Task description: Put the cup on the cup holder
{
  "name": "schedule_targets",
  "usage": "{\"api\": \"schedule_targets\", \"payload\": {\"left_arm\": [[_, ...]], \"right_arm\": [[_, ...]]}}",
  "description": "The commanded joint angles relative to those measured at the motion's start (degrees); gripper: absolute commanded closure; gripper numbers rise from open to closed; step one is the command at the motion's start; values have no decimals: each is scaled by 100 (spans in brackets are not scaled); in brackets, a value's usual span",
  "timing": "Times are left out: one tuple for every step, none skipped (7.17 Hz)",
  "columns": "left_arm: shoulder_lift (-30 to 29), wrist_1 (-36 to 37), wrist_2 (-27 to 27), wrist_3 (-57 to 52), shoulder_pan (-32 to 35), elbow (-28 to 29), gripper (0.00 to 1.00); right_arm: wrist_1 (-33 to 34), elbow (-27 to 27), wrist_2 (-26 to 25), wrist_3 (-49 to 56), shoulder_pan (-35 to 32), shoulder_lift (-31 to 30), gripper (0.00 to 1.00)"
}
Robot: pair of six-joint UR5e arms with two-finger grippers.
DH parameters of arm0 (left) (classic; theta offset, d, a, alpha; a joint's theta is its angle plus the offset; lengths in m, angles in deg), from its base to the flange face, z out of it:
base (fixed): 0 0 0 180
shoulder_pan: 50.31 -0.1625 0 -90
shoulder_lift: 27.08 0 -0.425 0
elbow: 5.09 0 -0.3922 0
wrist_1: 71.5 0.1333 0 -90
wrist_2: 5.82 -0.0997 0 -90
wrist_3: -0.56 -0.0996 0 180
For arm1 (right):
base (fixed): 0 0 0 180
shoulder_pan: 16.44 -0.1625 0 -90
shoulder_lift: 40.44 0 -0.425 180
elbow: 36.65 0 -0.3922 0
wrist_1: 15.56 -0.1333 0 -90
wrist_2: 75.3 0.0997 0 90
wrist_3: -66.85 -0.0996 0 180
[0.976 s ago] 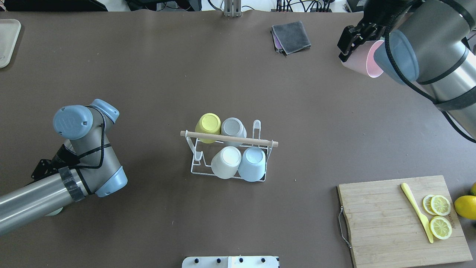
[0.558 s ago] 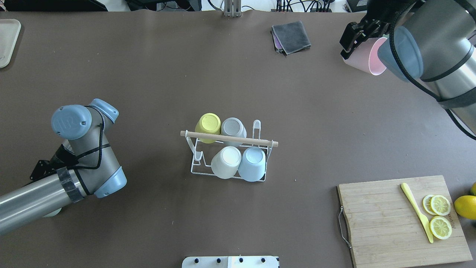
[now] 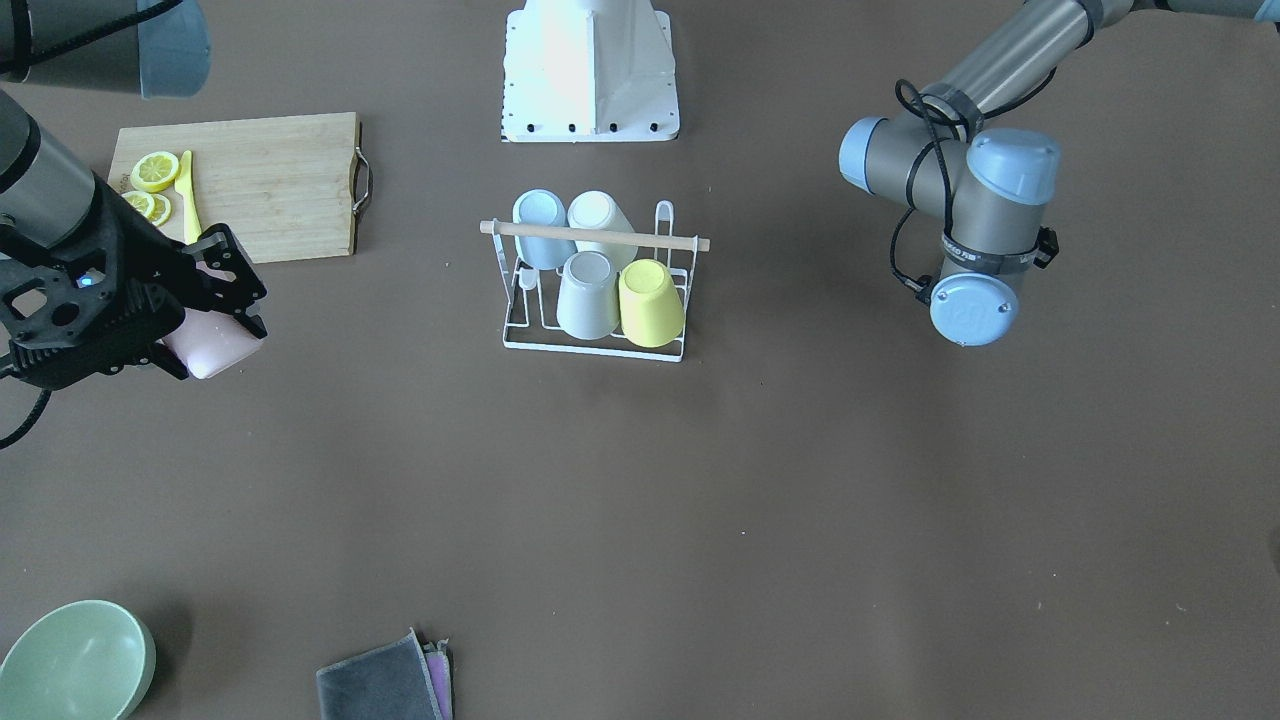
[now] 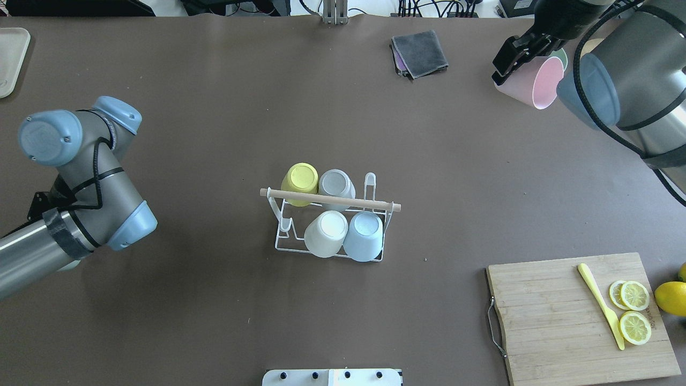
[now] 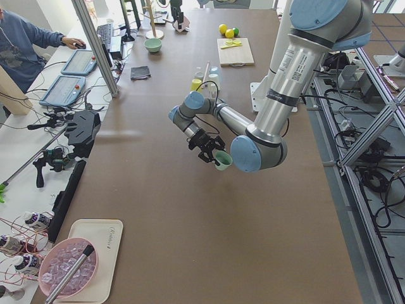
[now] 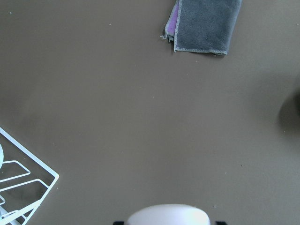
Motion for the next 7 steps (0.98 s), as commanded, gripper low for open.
{"api": "schedule_targets", "payload": {"left_arm": [[405, -1245, -376, 425, 522, -682, 34], [659, -1833, -395, 557, 628, -1085, 34], [922, -2561, -395, 741, 908, -1542, 34], [1169, -3108, -395, 838, 1059, -1921, 34], [1284, -3766, -395, 891, 1339, -2177, 34], [1294, -4364, -395, 979, 1446, -2318, 34], [1294, -4910, -395, 1119, 1499, -2416, 34]], "right_arm": [[-98, -58, 3, -152, 0, -40, 100], [-98, -50, 3, -153, 0, -40, 100], [-98, -59, 3, -153, 0, -40, 100], [-107, -76, 3, -162, 0, -31, 100], [-107, -94, 11, -162, 0, -23, 100], [-98, -111, 3, -162, 0, -31, 100], [-107, -112, 3, -162, 0, -40, 100]]}}
